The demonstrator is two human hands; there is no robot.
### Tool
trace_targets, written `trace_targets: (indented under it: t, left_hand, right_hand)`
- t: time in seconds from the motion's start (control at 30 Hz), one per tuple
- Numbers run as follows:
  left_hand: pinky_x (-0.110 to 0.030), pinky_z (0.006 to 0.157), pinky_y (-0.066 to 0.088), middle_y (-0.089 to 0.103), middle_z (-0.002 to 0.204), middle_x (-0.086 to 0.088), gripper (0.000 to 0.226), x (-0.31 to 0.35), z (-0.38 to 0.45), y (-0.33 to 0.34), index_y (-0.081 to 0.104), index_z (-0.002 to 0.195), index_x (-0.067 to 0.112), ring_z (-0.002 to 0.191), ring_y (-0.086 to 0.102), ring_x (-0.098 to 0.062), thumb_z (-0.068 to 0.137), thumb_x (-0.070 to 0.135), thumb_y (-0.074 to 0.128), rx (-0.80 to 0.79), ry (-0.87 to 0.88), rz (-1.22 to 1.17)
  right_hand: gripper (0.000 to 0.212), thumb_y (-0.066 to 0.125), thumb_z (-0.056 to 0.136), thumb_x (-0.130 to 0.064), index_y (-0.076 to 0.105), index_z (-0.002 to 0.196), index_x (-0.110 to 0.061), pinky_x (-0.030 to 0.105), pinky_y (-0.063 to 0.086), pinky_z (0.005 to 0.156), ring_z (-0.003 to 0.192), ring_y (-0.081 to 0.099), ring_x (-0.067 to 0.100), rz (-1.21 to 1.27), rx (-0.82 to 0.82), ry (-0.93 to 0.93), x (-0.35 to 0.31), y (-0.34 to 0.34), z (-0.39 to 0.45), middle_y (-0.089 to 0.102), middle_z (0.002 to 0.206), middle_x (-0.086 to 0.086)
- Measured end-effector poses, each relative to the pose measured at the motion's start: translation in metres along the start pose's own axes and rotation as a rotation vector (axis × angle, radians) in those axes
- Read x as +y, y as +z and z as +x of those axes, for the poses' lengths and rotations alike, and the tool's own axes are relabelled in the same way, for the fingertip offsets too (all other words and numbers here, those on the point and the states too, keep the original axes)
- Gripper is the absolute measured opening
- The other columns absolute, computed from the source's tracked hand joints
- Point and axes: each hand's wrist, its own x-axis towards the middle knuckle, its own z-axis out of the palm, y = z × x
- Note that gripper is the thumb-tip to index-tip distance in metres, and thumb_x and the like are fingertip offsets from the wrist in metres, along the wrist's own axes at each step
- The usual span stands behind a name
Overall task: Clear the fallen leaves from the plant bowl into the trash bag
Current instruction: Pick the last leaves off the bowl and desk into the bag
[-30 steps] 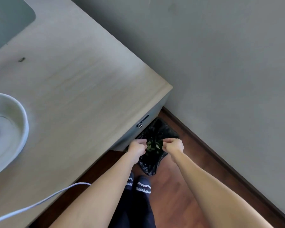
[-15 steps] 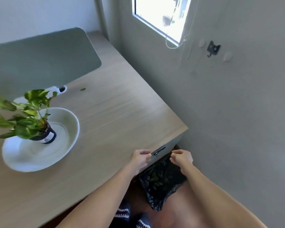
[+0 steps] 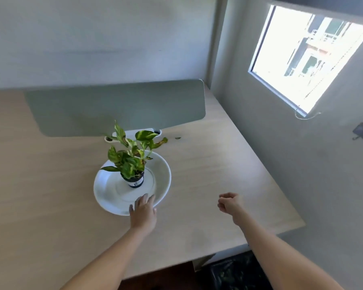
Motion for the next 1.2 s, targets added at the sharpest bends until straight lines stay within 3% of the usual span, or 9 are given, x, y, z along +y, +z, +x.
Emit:
trace_targets:
  t: [0.17,0.37,0.53,0.6,0.7,0.83,1.0,1.1,1.2]
  left_hand:
    - [-0.045,0.114,0.018,0.041,0.147,0.006,0.046,-0.041,0.013,0.012,0.034,0.144,0.031,0.138,0.034,-0.015,0.099,0.022,0.032,-0.106,0.108,0.061]
    - [-0.031,0.081,0.039,0.071,0.104,0.016,0.049,-0.059,0.014,0.025,0.056,0.119,0.036,0.096,0.068,-0.009,0.077,0.016,0.069,0.033,0.258,-0.099]
    - [-0.029,0.087,0.036,0.066,0.113,0.025,0.041,-0.063,0.017,0.030,0.051,0.122,0.044,0.103,0.059,0.000,0.085,0.036,0.038,0.013,0.234,-0.101]
    - [-0.027,0.092,0.027,0.064,0.115,0.027,0.042,-0.064,0.020,0.030,0.053,0.124,0.044,0.107,0.048,0.006,0.085,0.038,0.038,0.011,0.210,-0.116]
    - [-0.022,0.081,0.022,0.068,0.108,0.029,0.040,-0.061,0.029,0.025,0.056,0.119,0.045,0.102,0.042,0.009,0.082,0.040,0.043,-0.092,0.182,-0.125]
    - [-0.022,0.082,0.022,0.068,0.109,0.029,0.040,-0.060,0.036,0.027,0.055,0.120,0.046,0.104,0.040,0.010,0.083,0.041,0.042,-0.132,0.123,-0.117]
    - [-0.023,0.089,0.019,0.063,0.121,0.026,0.041,-0.059,0.033,0.030,0.050,0.127,0.046,0.113,0.038,0.009,0.088,0.041,0.039,-0.006,0.106,-0.111]
    - [-0.022,0.095,0.015,0.057,0.131,0.026,0.046,-0.054,0.036,0.026,0.046,0.132,0.048,0.123,0.041,0.004,0.087,0.047,0.032,-0.006,0.085,-0.142]
    - [-0.023,0.101,0.008,0.044,0.142,0.027,0.057,-0.050,0.038,0.020,0.039,0.137,0.048,0.133,0.034,0.002,0.084,0.052,0.020,-0.068,0.050,-0.160]
  right_hand:
    - [0.016,0.061,0.079,0.007,0.064,0.073,-0.007,0.024,0.053,0.050,0.053,0.061,0.020,-0.075,-0.074,-0.039,-0.027,0.056,0.008,0.063,0.067,0.013]
    - [0.018,0.062,0.076,0.004,0.066,0.067,-0.011,0.029,0.054,0.057,0.056,0.062,0.022,-0.166,-0.099,-0.083,-0.059,0.100,0.046,0.066,0.073,0.015]
    - [0.017,0.059,0.077,0.002,0.070,0.070,-0.009,0.033,0.061,0.061,0.053,0.061,0.019,-0.328,-0.088,-0.203,-0.108,0.129,0.087,0.065,0.066,0.012]
    - [0.017,0.057,0.078,-0.002,0.073,0.077,-0.008,0.039,0.062,0.069,0.060,0.065,0.023,-0.419,-0.091,-0.283,-0.130,0.139,0.104,0.067,0.068,0.012]
    - [0.020,0.054,0.079,-0.008,0.070,0.071,-0.018,0.043,0.059,0.080,0.084,0.069,0.036,-0.624,-0.120,-0.449,-0.158,0.154,0.134,0.069,0.076,0.009]
    - [0.029,0.054,0.083,-0.004,0.070,0.107,-0.007,0.034,0.050,0.090,0.107,0.061,0.037,-0.869,-0.136,-0.559,-0.180,0.175,0.176,0.071,0.113,0.013]
    - [0.057,0.050,0.081,0.002,0.045,0.136,-0.011,0.041,0.046,0.097,0.123,0.045,0.040,-1.110,-0.198,-0.655,-0.178,0.199,0.219,0.046,0.138,0.019]
    - [0.071,0.047,0.082,0.005,0.028,0.145,-0.021,0.048,0.042,0.104,0.139,0.023,0.038,-1.280,-0.256,-0.679,-0.174,0.207,0.234,0.015,0.158,0.009]
    - [0.072,0.047,0.081,0.004,0.028,0.146,-0.019,0.045,0.040,0.107,0.139,0.024,0.035,-1.349,-0.301,-0.726,-0.169,0.210,0.248,0.019,0.157,0.002]
